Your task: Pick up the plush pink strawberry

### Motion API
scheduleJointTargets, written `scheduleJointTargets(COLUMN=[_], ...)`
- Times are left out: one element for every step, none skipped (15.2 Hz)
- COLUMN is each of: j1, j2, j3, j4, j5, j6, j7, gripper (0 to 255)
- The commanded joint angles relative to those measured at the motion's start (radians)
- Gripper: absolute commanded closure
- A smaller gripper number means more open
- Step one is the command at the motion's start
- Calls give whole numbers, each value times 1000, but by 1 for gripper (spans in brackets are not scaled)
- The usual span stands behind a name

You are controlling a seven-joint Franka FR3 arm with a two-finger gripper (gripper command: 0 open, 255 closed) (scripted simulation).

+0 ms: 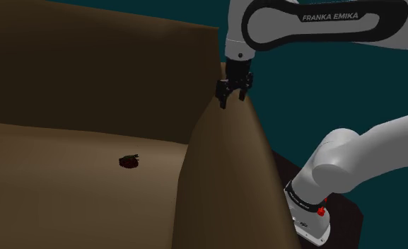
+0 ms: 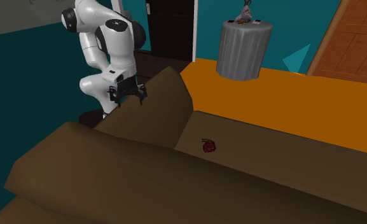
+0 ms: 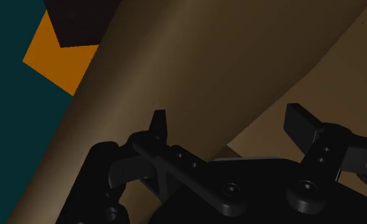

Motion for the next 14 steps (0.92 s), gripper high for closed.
scheduleJointTargets(j1=[9,13,17,22,26,30,34,38,42,47,52,57,62,68], j2=[59,90,121,153,186,219,252,287,321,357,392,428,465,502], j3=[26,39,53,66,78,91,103,115,126,137,147,157,166,174], j4=[12,23,35,48,62,77,94,112,131,151,172,194,218,243], j5=[14,20,24,28,31,32,33,33,31,28,25,20,14,7], j6=[43,61,79,96,112,128,144,158,172,185,198,209,220,229], j7=[30,45,60,76,91,107,123,139,155,171,188,204,221,238], gripper=[0,0,0,0,0,0,0,0,0,0,0,0,0,0])
